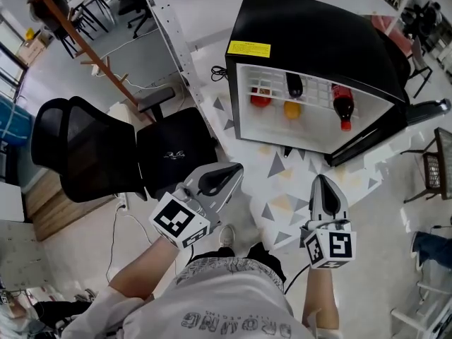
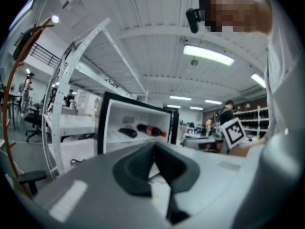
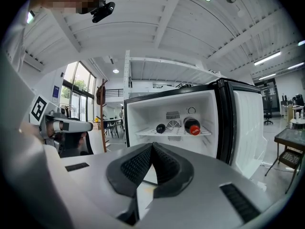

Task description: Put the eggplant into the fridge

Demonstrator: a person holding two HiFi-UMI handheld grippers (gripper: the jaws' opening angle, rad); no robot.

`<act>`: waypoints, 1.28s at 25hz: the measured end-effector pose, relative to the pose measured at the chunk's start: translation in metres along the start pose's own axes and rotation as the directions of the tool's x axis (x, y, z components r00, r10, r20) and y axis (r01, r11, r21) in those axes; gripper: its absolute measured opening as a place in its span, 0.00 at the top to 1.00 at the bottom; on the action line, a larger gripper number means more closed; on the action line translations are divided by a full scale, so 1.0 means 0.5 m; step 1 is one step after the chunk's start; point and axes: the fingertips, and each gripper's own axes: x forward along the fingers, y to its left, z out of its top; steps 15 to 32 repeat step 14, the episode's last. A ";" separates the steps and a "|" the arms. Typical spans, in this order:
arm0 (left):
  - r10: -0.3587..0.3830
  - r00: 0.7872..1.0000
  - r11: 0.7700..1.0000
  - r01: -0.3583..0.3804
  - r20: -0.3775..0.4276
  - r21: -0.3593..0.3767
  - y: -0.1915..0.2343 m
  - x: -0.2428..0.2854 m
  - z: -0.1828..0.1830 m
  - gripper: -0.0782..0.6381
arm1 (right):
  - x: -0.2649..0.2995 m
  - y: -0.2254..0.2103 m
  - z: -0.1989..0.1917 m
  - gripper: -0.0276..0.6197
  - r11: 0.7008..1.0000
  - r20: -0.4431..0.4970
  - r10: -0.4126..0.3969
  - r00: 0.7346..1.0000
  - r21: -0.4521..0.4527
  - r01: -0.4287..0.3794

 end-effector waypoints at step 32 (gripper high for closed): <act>0.009 1.000 1.000 -0.009 0.002 -0.007 -0.011 0.003 0.001 0.88 | -0.001 0.004 -0.003 0.95 1.000 -0.011 0.018 1.000 -0.016 -0.018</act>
